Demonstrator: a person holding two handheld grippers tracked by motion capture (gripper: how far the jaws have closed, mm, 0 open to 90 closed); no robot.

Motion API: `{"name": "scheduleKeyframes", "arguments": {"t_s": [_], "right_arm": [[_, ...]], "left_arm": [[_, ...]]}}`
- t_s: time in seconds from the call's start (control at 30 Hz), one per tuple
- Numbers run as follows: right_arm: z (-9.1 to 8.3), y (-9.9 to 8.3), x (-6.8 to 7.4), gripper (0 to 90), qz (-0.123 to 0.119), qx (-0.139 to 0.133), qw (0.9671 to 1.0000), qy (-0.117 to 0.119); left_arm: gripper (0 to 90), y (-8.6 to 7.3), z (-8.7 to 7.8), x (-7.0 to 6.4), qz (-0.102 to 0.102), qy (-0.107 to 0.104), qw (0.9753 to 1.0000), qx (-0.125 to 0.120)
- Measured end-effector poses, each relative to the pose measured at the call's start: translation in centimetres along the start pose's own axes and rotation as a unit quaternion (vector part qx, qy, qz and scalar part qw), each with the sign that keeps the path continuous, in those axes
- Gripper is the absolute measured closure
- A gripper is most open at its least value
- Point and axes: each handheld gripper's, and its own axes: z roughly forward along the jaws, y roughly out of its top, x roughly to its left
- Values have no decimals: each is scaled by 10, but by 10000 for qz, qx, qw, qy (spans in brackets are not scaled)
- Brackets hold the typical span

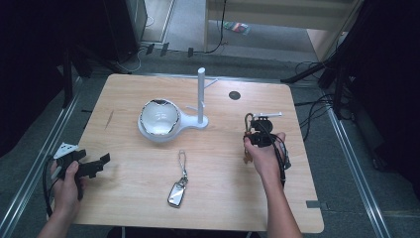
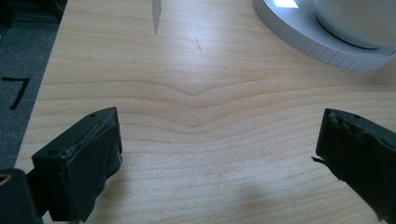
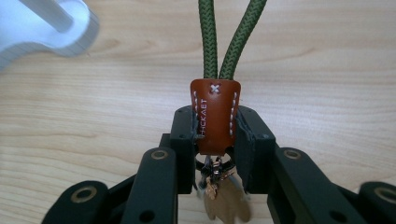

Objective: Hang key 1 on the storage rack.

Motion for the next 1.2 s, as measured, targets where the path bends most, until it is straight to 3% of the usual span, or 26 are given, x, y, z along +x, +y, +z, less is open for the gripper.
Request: {"name": "scheduleKeyframes", "arguments": {"t_s": [0.2, 0.3, 0.4, 0.5, 0.63, 0.73, 0.77, 0.87, 0.93, 1.03, 1.07, 1.1, 1.13, 1.2], "right_arm": [[-16, 5, 6, 715, -57, -483, 9986, 228], [-20, 6, 7, 716, -87, -593, 9978, 276], [-27, 8, 11, 715, -228, -880, 9952, 353], [-29, 9, 12, 716, -236, -967, 9941, 422], [-36, 12, 18, 714, -506, -1366, 9877, 569], [-38, 13, 22, 714, -585, -1503, 9852, 580], [-39, 14, 24, 713, -661, -1660, 9818, 639], [-40, 16, 27, 713, -716, -1730, 9798, 700], [-41, 18, 31, 713, -833, -1868, 9756, 797], [-40, 19, 34, 712, -897, -1943, 9735, 806], [-40, 20, 36, 711, -969, -2027, 9709, 830], [-40, 20, 36, 711, -969, -2027, 9709, 830], [-40, 21, 39, 710, -1044, -2094, 9687, 825], [-39, 22, 40, 710, -1069, -2114, 9680, 832]], "left_arm": [[7, 0, 0, 0, 0, 2, 10000, 5], [7, 0, 0, 0, -3, 1, 10000, 3], [7, 0, 0, 0, -2, 4, 10000, 4], [7, 0, 0, 0, -2, 3, 10000, 3], [7, 0, 0, 0, -1, 1, 10000, 1], [7, 0, 0, 0, -8, 3, 10000, 0], [7, 0, 0, 0, -7, 3, 10000, -2], [7, 0, 0, 0, -10, -1, 10000, -4], [7, 0, 0, 0, -7, -3, 10000, -3], [7, 0, -1, 0, -6, -4, 10000, -11], [6, 0, 0, 0, -10, 0, 10000, -7], [7, 0, 0, 0, -10, 0, 10000, -7], [7, 0, -1, 0, -5, -1, 10000, -7], [6, 0, -1, 0, -3, 0, 10000, -12]]}}
